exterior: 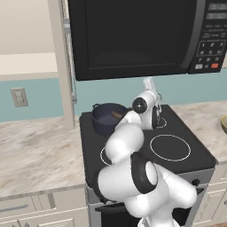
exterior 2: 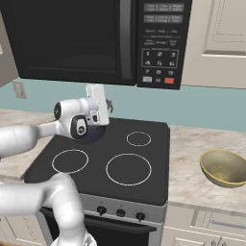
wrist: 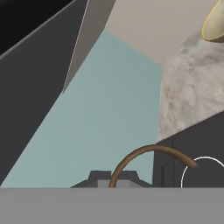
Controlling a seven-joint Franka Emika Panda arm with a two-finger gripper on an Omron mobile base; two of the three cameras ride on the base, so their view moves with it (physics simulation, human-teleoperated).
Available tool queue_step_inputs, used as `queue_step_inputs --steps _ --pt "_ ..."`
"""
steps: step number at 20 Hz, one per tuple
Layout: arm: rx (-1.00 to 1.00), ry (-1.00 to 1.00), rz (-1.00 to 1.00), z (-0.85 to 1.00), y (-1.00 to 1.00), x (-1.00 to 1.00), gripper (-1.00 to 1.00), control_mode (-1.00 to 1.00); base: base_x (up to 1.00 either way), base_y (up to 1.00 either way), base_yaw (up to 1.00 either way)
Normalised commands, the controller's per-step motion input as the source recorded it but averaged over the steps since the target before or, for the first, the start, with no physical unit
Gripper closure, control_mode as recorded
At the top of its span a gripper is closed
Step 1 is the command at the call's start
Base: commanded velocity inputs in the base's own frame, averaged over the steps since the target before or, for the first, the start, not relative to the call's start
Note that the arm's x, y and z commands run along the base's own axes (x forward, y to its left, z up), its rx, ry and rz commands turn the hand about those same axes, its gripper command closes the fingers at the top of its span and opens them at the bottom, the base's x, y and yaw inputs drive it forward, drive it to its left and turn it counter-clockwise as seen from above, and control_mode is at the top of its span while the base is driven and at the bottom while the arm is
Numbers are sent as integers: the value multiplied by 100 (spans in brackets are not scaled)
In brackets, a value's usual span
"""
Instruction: Open the cabinet and move the ladle to the pot. Then close the cabinet.
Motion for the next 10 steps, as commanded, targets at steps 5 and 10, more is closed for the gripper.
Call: queue_step_inputs --steps 5,10 --pt "-2 0 0 -5 8 21 100 -100 0 0 0" --pt "-4 -3 0 -19 5 27 100 -100 0 0 0"
